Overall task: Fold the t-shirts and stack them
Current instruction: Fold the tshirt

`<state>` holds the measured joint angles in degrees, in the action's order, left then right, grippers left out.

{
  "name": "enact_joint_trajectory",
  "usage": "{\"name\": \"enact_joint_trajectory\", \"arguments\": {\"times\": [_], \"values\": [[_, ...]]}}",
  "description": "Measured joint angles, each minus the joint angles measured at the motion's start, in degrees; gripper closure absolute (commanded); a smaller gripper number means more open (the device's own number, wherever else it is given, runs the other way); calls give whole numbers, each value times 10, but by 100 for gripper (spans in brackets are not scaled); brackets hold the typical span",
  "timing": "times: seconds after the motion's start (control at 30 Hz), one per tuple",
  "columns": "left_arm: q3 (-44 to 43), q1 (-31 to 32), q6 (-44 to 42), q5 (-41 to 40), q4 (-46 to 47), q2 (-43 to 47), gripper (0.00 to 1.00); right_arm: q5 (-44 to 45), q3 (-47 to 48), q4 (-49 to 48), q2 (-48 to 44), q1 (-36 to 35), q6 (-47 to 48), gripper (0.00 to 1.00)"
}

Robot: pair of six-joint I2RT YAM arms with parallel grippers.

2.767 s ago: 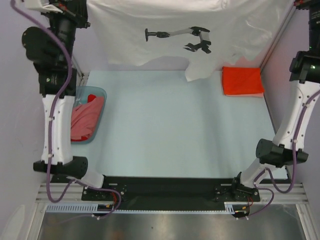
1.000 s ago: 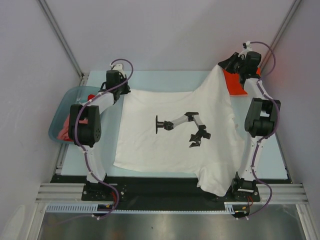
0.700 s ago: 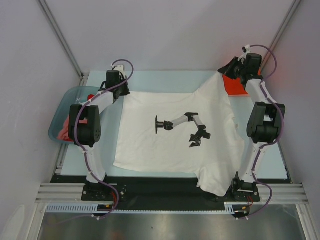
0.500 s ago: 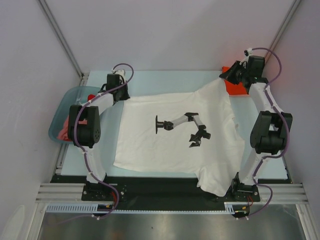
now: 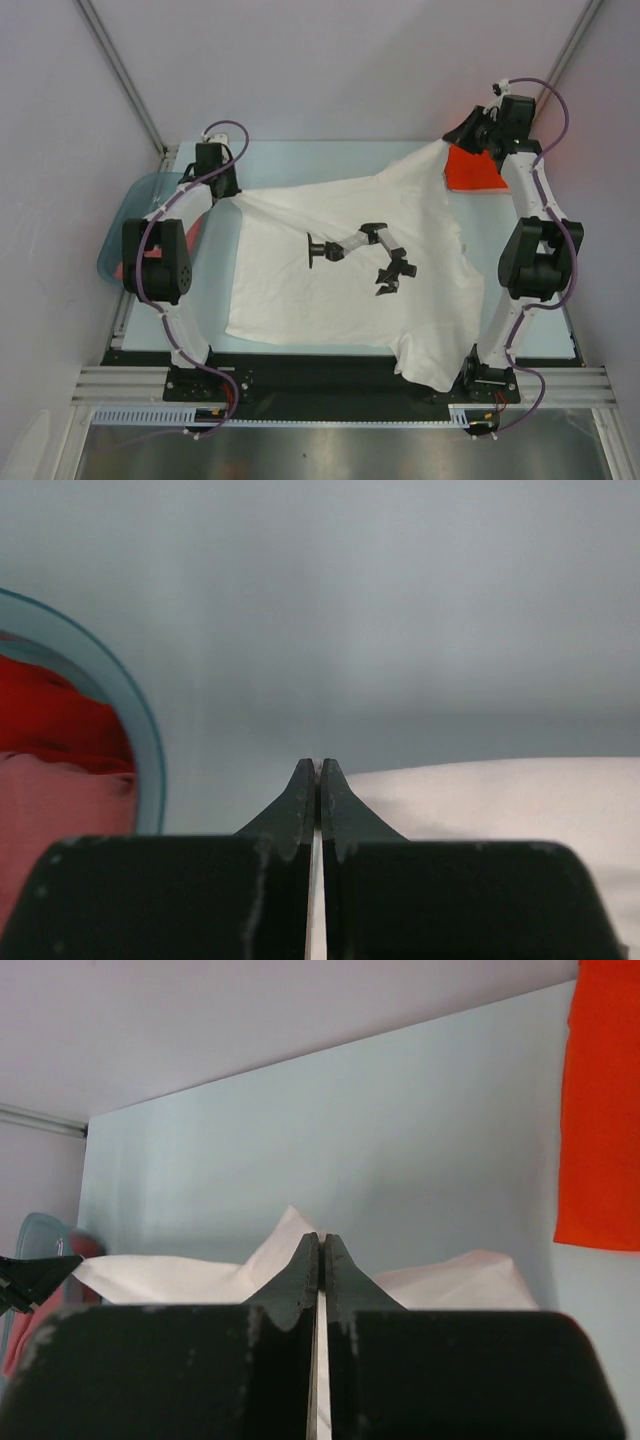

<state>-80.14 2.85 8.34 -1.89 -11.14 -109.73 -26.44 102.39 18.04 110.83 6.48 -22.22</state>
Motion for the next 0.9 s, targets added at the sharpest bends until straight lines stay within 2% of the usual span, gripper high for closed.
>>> {"name": "enact_joint_trajectory", "arguments": {"times": [0.23, 0.43, 0.73, 0.9], "values": [[-20, -22, -14, -18, -15, 4, 100, -5, 6, -5, 28, -15, -7, 100], [-63, -23, -14, 7, -28, -22, 100, -5, 16, -1, 46, -13, -6, 100], [-101, -23, -13, 52, -46, -57, 100, 0, 56, 6, 50, 27, 0, 100], [-105, -22, -11, 65, -46, -71, 100, 1, 111, 9, 74, 42, 3, 100]]}}
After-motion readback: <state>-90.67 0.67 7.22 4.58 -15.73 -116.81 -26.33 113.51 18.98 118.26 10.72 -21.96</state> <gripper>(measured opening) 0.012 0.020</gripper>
